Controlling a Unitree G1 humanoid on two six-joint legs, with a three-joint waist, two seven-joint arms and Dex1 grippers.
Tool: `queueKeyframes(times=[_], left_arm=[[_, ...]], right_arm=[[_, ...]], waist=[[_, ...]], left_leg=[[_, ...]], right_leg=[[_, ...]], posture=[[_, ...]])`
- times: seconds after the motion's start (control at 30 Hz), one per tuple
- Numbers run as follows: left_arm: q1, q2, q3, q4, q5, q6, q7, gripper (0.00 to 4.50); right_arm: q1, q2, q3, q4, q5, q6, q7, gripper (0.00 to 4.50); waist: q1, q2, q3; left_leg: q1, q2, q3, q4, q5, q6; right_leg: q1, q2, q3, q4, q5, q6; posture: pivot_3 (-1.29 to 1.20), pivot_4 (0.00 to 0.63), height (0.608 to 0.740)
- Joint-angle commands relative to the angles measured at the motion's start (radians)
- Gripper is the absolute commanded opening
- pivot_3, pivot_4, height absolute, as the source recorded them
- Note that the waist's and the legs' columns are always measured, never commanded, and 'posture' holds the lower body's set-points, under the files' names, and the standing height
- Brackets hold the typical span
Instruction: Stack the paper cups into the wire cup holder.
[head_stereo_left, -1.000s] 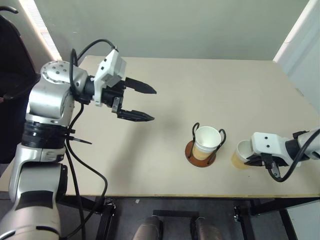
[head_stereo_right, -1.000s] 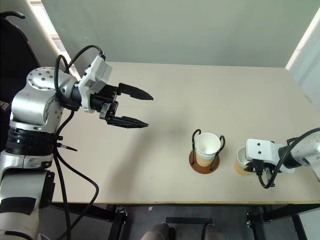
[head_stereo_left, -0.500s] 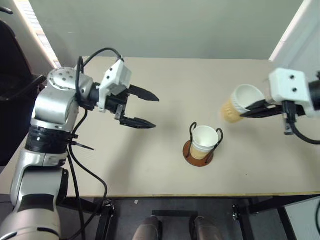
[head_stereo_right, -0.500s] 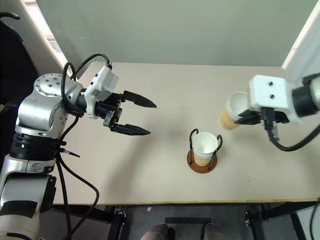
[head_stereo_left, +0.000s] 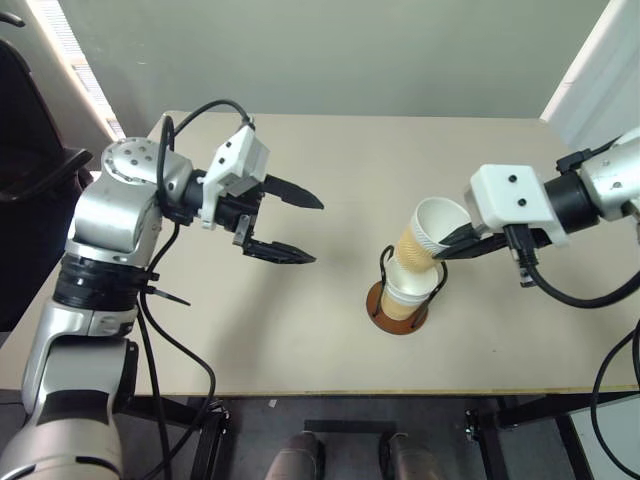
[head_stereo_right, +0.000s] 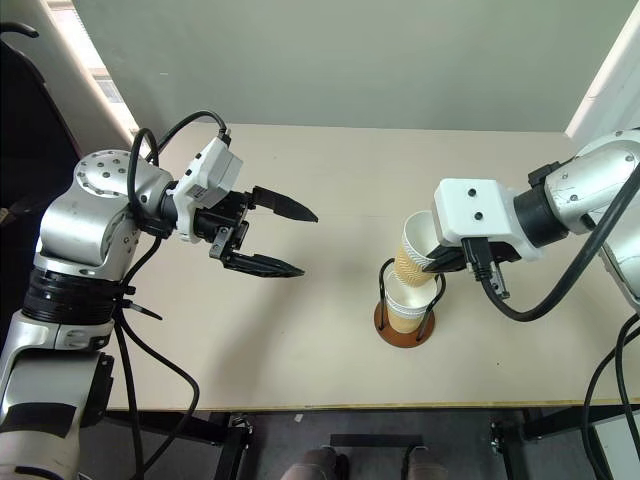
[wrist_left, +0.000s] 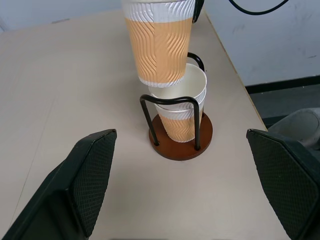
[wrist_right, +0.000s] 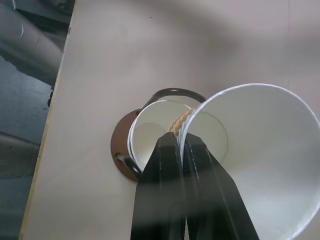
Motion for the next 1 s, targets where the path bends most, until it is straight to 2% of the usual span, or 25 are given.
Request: queueKeyframes(times=[0.03, 0.3, 0.43, 0.6, 0.77, 1.0], left_arm=[[-0.012, 0.01, 0.014, -0.028, -0.013, 0.0, -0.01, 4.5], [-0.017, 0.007, 0.01, -0.024, -0.009, -0.008, -0.013, 4.5], [-0.017, 0.009, 0.007, -0.024, -0.005, -0.014, -0.014, 4.5], [-0.014, 0.01, 0.005, -0.024, -0.002, -0.019, -0.012, 4.5], [-0.005, 0.015, 0.008, -0.032, -0.003, -0.02, -0.01, 4.5], [0.025, 0.015, 0.037, -0.068, -0.019, -0.02, 0.024, 4.5]], right_arm=[[0.009, -0.013, 0.007, -0.025, -0.018, -0.029, 0.018, 0.04], [0.012, 0.02, 0.061, -0.013, -0.099, -0.089, 0.01, 0.04], [-0.012, 0.057, 0.067, -0.01, -0.108, -0.078, 0.007, 0.91], [-0.045, 0.08, 0.055, -0.001, -0.103, -0.049, 0.01, 2.71], [-0.107, 0.117, -0.01, 0.019, -0.03, 0.085, -0.034, 4.48], [-0.047, 0.088, -0.184, 0.039, 0.084, 0.301, -0.133, 4.48]], waist=[[0.0, 0.0, 0.0], [-0.001, 0.0, 0.0], [-0.001, 0.0, 0.0], [-0.001, 0.0, 0.0], [-0.002, 0.0, 0.0], [0.002, 0.0, 0.0]], left_leg=[[0.0, 0.0, 0.0, 0.0, 0.0, 0.0], [0.0, 0.0, 0.0, 0.0, 0.0, 0.0], [0.0, 0.0, 0.0, 0.0, 0.0, 0.0], [0.0, 0.0, 0.0, 0.0, 0.0, 0.0], [0.0, 0.0, 0.0, 0.0, 0.0, 0.0], [0.0, 0.0, 0.0, 0.0, 0.0, -0.001]], right_leg=[[0.0, 0.0, 0.0, 0.0, 0.0, 0.0], [0.0, 0.0, 0.0, 0.0, 0.0, 0.0], [0.0, 0.0, 0.0, 0.0, 0.001, 0.001], [0.0, 0.0, 0.0, 0.0, 0.001, 0.0], [0.0, 0.0, 0.0, 0.0, 0.0, 0.0], [0.0, 0.0, 0.0, 0.0, -0.001, -0.003]], posture=[[0.0, 0.15, 0.74], [0.0, 0.15, 0.74], [0.0, 0.15, 0.74], [0.0, 0.15, 0.74], [0.0, 0.15, 0.74], [0.0, 0.15, 0.74]])
